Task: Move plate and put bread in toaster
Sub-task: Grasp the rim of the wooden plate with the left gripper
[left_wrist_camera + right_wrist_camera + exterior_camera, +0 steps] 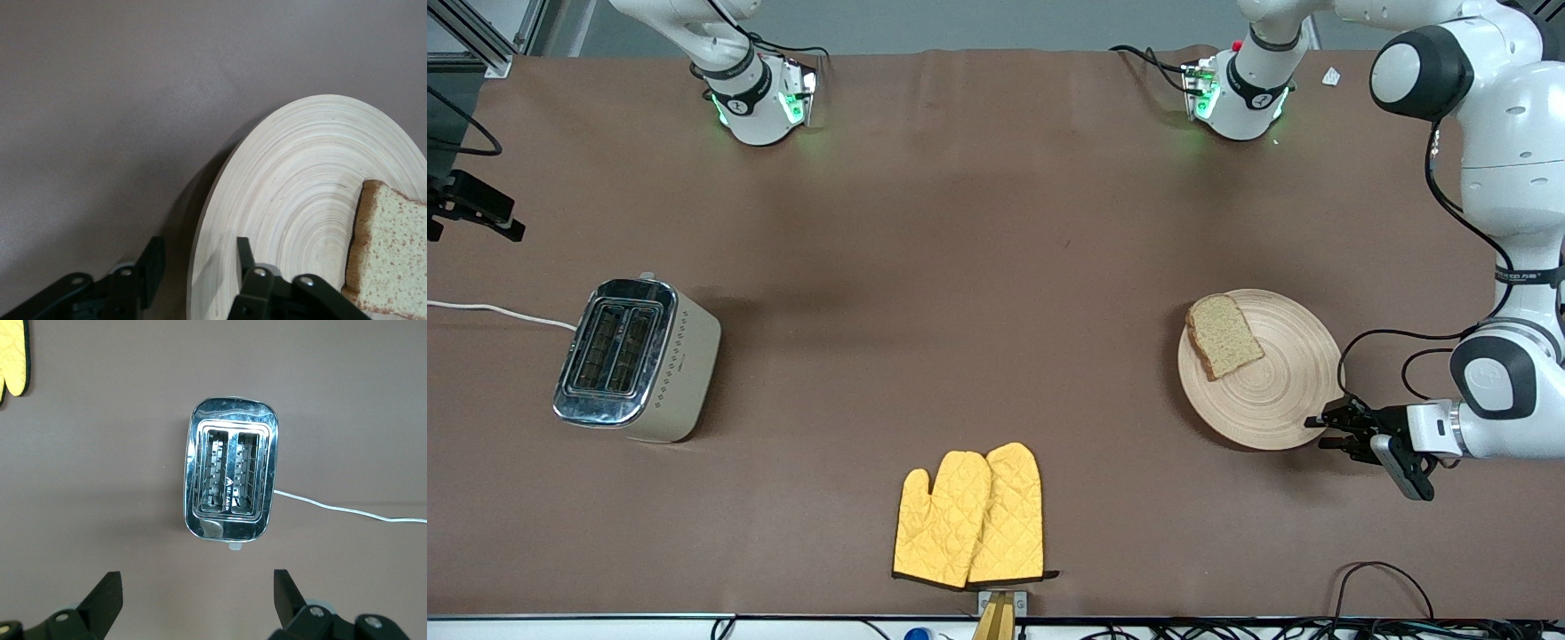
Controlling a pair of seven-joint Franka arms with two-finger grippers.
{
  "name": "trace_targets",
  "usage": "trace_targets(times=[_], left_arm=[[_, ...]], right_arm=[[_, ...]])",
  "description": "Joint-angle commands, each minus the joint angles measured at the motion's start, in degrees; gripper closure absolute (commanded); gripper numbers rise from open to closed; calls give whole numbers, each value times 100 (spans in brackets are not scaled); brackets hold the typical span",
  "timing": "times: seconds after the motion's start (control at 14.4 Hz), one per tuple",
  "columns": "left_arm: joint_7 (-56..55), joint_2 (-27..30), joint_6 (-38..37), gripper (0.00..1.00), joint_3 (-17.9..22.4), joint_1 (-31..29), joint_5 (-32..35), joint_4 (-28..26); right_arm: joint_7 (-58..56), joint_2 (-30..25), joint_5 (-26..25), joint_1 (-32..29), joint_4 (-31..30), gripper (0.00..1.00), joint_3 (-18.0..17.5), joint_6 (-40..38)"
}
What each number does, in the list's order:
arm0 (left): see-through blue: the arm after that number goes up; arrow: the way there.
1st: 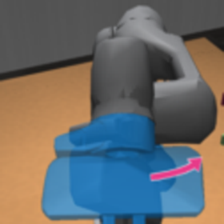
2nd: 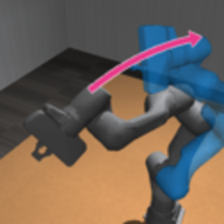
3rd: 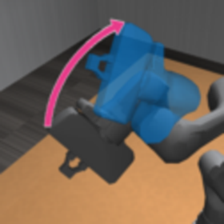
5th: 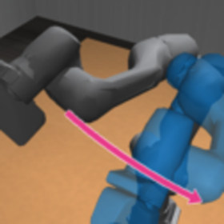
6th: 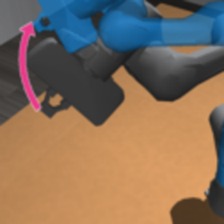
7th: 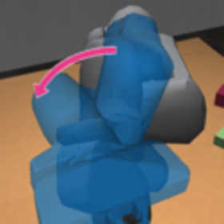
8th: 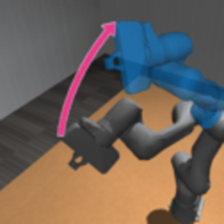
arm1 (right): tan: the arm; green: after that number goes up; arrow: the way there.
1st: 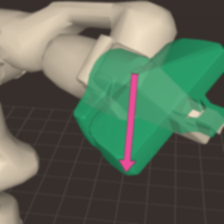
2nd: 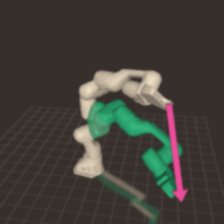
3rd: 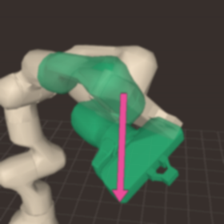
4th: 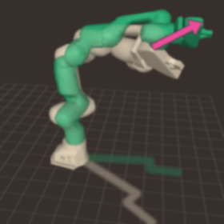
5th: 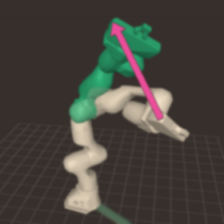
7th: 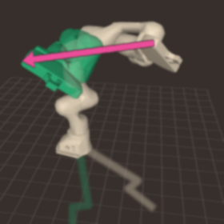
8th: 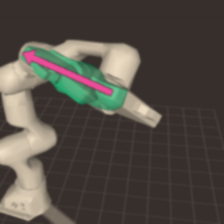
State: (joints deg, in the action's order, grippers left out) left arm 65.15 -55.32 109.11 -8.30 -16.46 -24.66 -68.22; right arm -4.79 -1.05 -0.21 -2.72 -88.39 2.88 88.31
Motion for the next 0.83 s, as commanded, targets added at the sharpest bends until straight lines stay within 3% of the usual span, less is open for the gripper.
trace_targets(times=[0.0,0.55,0.76], left_arm=[[50,-93,-30,65,-49,-41,-91,142],[-20,-93,-258,73,-5,-129,-214,89],[-221,-76,-442,82,22,-138,-214,89]], right_arm=[[31,-26,74,26,-20,0,2,-7],[57,-26,74,35,-20,0,2,-7],[57,-26,74,26,-20,0,2,-7]])
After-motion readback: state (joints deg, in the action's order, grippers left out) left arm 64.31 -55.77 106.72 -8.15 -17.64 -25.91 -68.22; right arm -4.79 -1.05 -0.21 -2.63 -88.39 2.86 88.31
